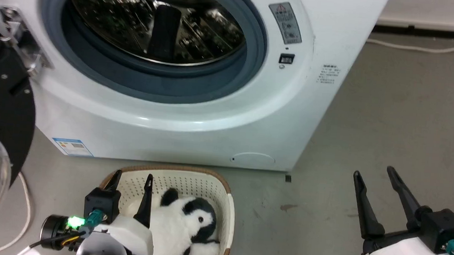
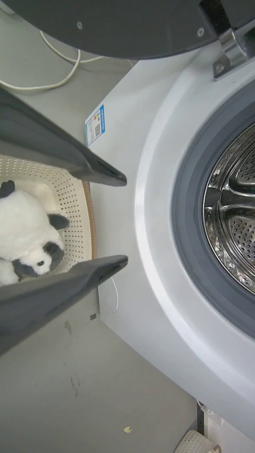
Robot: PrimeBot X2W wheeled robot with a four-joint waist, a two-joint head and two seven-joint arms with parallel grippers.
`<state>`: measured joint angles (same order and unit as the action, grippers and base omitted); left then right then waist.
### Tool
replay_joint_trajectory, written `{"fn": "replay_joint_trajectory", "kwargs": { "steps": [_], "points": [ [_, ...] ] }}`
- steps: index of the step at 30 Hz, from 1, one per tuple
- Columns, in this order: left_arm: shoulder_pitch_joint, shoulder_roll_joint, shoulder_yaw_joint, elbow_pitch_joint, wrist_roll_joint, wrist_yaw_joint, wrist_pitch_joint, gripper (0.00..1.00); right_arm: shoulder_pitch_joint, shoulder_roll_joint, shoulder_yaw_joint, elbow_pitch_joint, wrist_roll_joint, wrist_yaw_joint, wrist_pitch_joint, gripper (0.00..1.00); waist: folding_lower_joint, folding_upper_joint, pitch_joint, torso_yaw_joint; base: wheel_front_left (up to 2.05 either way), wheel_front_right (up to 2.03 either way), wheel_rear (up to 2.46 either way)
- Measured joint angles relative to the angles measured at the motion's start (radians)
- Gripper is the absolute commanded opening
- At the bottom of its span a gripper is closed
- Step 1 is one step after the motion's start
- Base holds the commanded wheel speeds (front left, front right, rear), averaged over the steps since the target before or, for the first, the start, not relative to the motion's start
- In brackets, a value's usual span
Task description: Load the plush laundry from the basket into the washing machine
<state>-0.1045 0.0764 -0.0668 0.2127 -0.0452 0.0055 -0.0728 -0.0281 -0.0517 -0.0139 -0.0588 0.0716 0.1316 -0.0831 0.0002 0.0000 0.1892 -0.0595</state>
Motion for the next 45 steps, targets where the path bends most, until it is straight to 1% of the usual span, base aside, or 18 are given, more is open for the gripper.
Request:
{"fn": "replay_joint_trajectory", "kwargs": {
  "steps": [10,16,26,35,36,37,45],
  "points": [
    [-0.09,0.022,-0.022,0.119,-0.011,-0.019,0.004,1.0,-0.021,0.0,0.012,-0.024,0.006,0.0,-0.022,1.0,-0.0001,0.0,0.087,-0.025,0.0,0.0,0.0],
    [-0.141,0.039,-0.039,0.221,-0.019,-0.035,0.038,1.0,-0.036,0.0,0.017,-0.038,0.008,0.0,-0.035,1.0,-0.0001,0.0,0.137,-0.04,0.0,0.0,0.0],
    [-0.232,0.078,-0.073,0.36,-0.022,-0.054,0.013,1.0,-0.063,0.0,0.024,-0.056,0.026,0.0,-0.053,1.0,-0.0001,0.0,0.227,-0.071,0.0,0.0,0.0],
    [-0.327,0.109,-0.09,0.509,-0.061,-0.078,0.032,1.0,-0.091,0.0,0.027,-0.08,0.04,0.0,-0.075,1.0,-0.0001,0.0,0.319,-0.103,0.0,0.0,0.0],
    [-0.338,0.114,-0.091,0.525,-0.064,-0.079,0.037,1.0,-0.094,0.0,0.027,-0.082,0.044,0.0,-0.077,1.0,-0.0001,0.0,0.329,-0.107,0.0,0.0,0.0],
    [-0.368,0.136,-0.099,0.573,-0.066,-0.079,0.047,1.0,-0.107,0.0,0.029,-0.087,0.053,0.0,-0.082,1.0,-0.0001,0.0,0.362,-0.12,0.0,0.0,0.0],
    [-0.44,0.168,-0.124,0.675,-0.08,-0.088,0.065,1.0,-0.126,0.0,0.044,-0.096,0.072,0.0,-0.097,1.0,-0.0001,0.0,0.447,-0.157,0.0,0.0,0.0]
  ]
}}
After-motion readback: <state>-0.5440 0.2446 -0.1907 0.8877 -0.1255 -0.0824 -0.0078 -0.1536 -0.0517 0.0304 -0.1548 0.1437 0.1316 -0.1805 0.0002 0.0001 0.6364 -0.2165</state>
